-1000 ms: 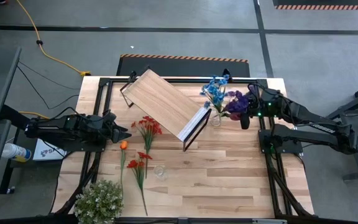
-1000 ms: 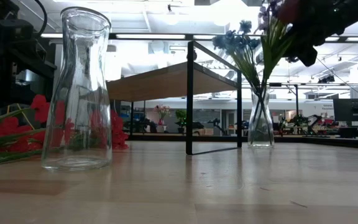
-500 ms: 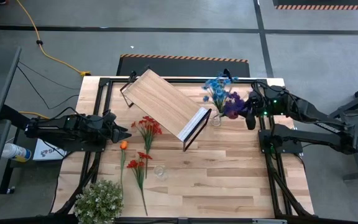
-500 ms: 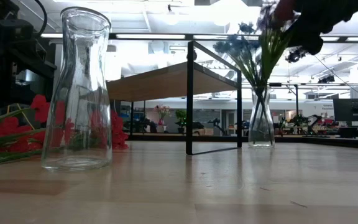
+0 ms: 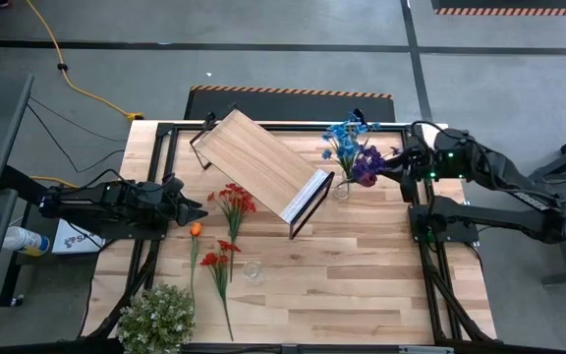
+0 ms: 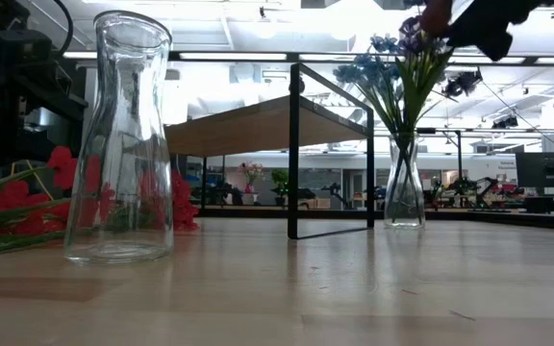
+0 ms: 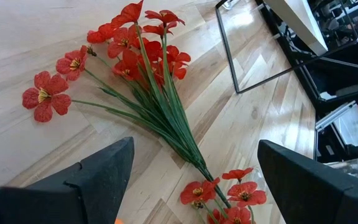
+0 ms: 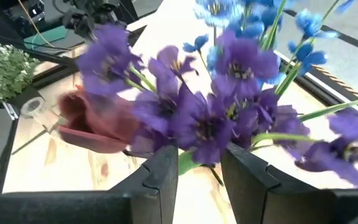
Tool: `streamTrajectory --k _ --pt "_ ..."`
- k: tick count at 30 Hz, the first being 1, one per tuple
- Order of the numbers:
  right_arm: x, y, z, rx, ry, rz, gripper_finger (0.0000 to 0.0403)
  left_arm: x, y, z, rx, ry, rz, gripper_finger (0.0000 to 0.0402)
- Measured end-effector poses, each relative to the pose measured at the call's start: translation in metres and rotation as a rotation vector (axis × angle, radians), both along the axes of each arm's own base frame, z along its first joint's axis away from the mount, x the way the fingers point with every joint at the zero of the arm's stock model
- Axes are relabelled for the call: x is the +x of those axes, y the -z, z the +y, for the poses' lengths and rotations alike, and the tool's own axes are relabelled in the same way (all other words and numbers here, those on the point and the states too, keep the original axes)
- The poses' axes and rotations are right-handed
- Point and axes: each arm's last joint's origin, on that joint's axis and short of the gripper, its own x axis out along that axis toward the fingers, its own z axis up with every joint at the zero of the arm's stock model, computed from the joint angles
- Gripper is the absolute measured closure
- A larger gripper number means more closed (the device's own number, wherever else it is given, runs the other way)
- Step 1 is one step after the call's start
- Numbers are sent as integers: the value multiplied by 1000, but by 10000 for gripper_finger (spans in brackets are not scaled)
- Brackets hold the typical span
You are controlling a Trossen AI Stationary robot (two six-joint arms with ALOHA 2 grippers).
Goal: Pick and place flowers into a vace then onto a shelf
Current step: Put the violet flowers into the top transparent vase, then put the top red flowers into the bottom transparent vase
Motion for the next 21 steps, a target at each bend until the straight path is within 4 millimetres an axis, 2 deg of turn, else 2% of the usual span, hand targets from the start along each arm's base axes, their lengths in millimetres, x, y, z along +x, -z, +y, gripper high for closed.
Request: streamTrajectory --k 10,21 --pt "-21 -51 10 -21 4 -67 292 0 0 0 0 0 0 25" --pt "-27 -104 13 -76 -21 -196 292 0 0 0 -6 5 0 25"
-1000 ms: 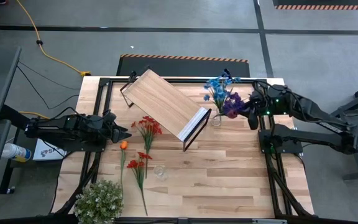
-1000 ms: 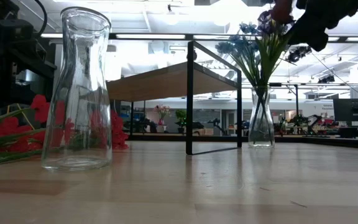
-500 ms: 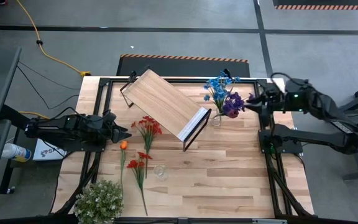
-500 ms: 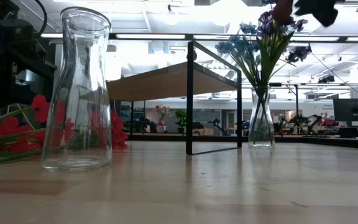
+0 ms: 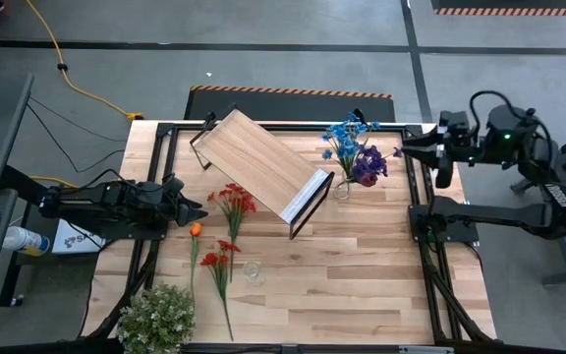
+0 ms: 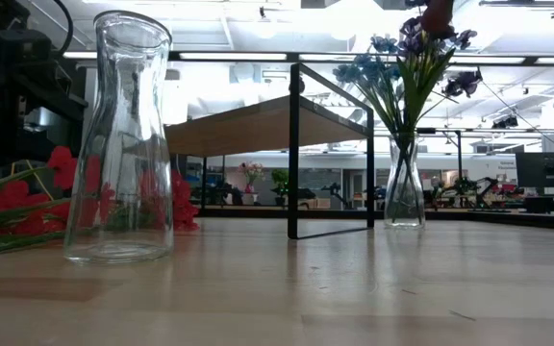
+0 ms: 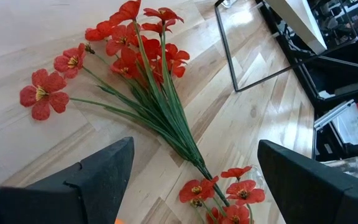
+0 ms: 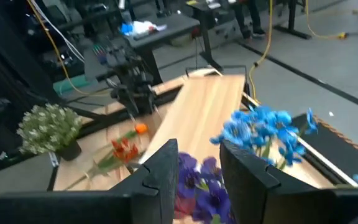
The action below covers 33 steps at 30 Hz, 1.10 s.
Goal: Pick and place flowers into a vace then onto a shelf
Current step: Put the top red flowers into the bottom transparent vase
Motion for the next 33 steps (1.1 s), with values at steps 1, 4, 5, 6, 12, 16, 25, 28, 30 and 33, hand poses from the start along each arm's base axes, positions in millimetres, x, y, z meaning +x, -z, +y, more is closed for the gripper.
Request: streamTrajectory --k 1,4,5,6,12,16,25,28,30,33 --pt "0 -4 0 -4 -5 -9 292 0 0 0 -2 2 -1 25" --pt "0 -13 1 -15 -24 -41 292 0 -1 0 -19 -5 -12 25" --pt "1 -15 1 -22 -36 -56 292 1 -1 0 -24 -8 -14 25" --pt "1 -18 1 -33 -52 -75 292 1 -1 0 -28 -10 -20 25" --pt "7 -29 1 -89 -115 -174 292 5 -10 0 -71 -28 -120 25" --pt "10 -31 -1 -129 -122 -179 292 9 -21 -1 -130 -49 -251 25" --pt "20 -29 -6 -146 -126 -145 292 14 -59 -1 -131 -25 -647 25" --pt "24 -29 -7 -161 -128 -140 292 14 -66 -1 -110 -19 -666 25" --pt "26 -29 -9 -164 -128 -145 292 15 -74 -1 -107 -20 -648 25" --pt "29 -31 -10 -174 -127 -165 292 19 -90 -1 -79 -12 -603 25"
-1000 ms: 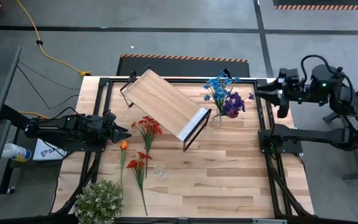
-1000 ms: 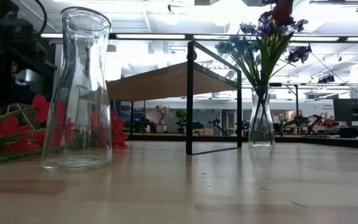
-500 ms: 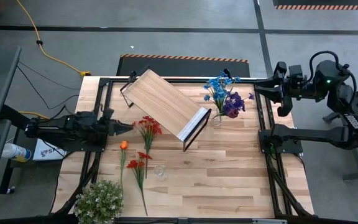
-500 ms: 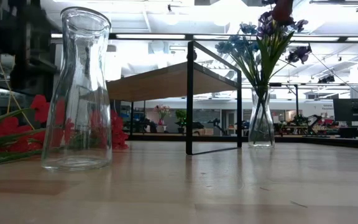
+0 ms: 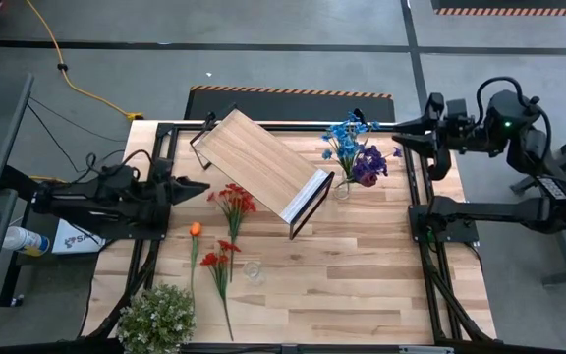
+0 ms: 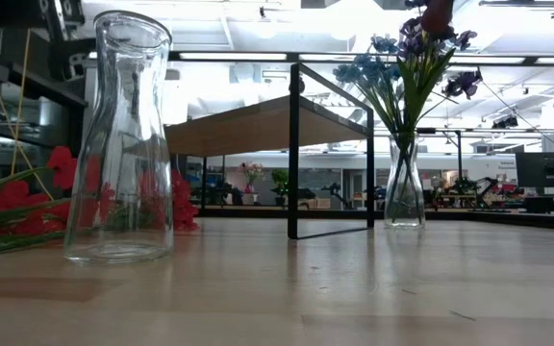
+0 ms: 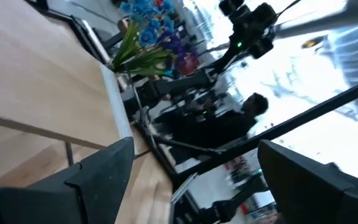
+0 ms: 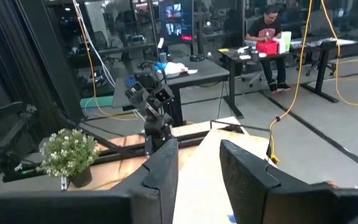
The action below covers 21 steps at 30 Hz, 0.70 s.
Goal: Pick and place flowers into a vace then onto a shelf
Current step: Put the top red flowers into the bottom transparent vase
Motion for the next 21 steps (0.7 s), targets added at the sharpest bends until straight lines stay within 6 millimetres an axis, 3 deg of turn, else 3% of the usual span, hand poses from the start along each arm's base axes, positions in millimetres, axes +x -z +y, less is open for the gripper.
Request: streamTrajectory --k 12,21 --pt "4 -3 -2 -14 0 -29 292 34 -72 -3 51 33 527 25" --pt "4 -3 -2 -14 1 -30 292 73 -88 -5 30 32 850 25"
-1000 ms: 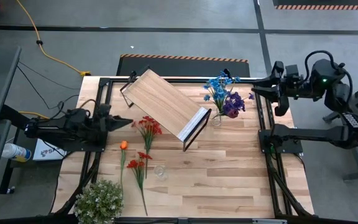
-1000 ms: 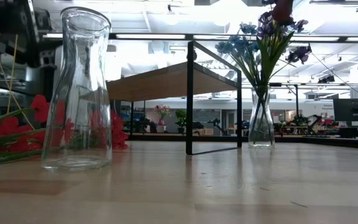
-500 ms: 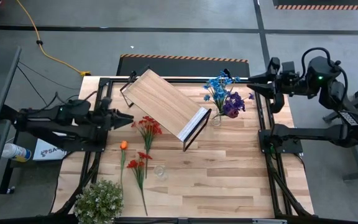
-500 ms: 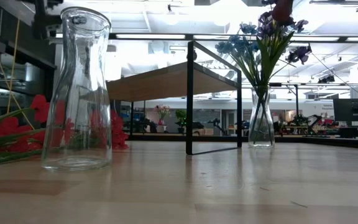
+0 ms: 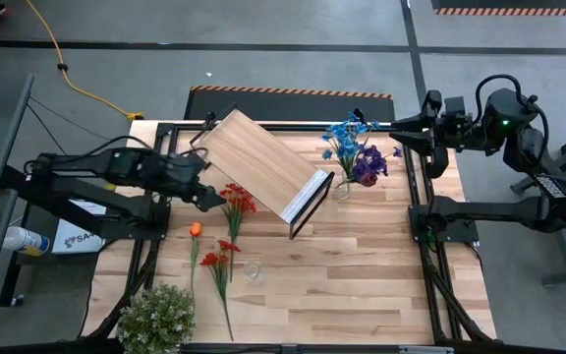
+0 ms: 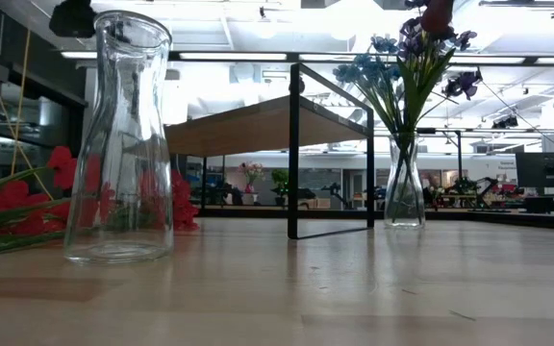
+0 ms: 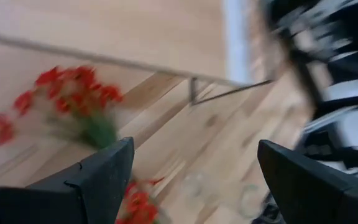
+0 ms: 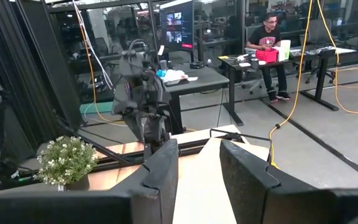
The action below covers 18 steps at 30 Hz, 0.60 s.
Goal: Pick and place flowers into a vace then onto a shelf
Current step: Put the top red flowers into the bottom transparent vase
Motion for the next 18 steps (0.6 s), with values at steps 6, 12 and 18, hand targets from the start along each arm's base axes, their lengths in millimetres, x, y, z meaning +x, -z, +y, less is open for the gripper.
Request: streamTrajectory --k 6,12,18 --pt "0 0 0 0 0 0 292 17 19 -2 -69 -41 227 25" --pt "0 0 0 1 0 1 292 31 38 -4 -112 -68 399 25" --pt "0 0 0 27 1 -2 292 46 51 -4 -88 -83 454 25"
